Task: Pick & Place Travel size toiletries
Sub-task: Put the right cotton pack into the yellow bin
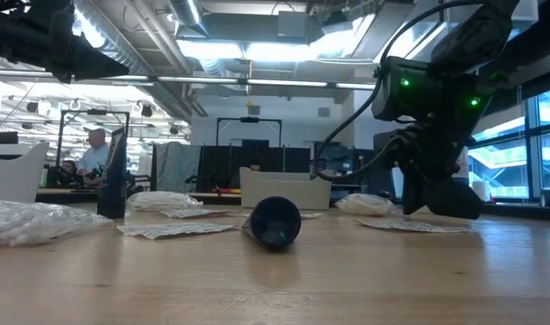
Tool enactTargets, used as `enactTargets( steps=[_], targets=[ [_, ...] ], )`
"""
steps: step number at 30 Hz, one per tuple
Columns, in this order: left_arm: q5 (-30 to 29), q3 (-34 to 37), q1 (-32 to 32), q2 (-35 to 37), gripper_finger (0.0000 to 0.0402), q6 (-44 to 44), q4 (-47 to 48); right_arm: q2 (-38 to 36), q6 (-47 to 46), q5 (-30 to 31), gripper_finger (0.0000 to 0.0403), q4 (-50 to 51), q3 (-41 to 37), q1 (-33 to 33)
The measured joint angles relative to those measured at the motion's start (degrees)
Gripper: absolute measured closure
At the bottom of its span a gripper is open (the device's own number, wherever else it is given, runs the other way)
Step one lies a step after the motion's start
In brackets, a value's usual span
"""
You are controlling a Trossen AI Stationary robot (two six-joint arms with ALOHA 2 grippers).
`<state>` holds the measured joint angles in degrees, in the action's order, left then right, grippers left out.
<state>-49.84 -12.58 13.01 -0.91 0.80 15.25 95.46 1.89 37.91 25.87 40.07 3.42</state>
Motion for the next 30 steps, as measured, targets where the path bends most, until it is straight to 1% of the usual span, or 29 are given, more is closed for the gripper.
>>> enactTargets(
  steps=[2,4,13,21,25,30],
  targets=[
    [0.0,0.0,0.0,0.0,0.0389,0.0,0.0,0.0,0.0,0.0,0.0388,0.0,0.0,0.0],
    [0.0,0.0,0.0,0.0,0.0389,0.0,0.0,0.0,0.0,0.0,0.0396,0.0,0.0,0.0],
    [0.0,0.0,0.0,0.0,0.0389,0.0,0.0,0.0,-1.9,0.0,0.0399,0.3,0.1,0.2],
    [0.0,0.0,0.0,0.0,0.0391,0.0,0.0,-2.2,-4.5,-1.8,0.0401,4.6,4.6,1.4],
    [0.0,0.0,0.0,0.0,0.0389,0.0,0.0,-5.3,-6.3,-3.9,0.0402,8.1,7.2,2.4],
    [0.0,0.0,0.0,0.0,0.0391,0.0,0.0,-10.5,-10.1,-9.0,0.0402,11.0,9.2,3.9]
  ],
)
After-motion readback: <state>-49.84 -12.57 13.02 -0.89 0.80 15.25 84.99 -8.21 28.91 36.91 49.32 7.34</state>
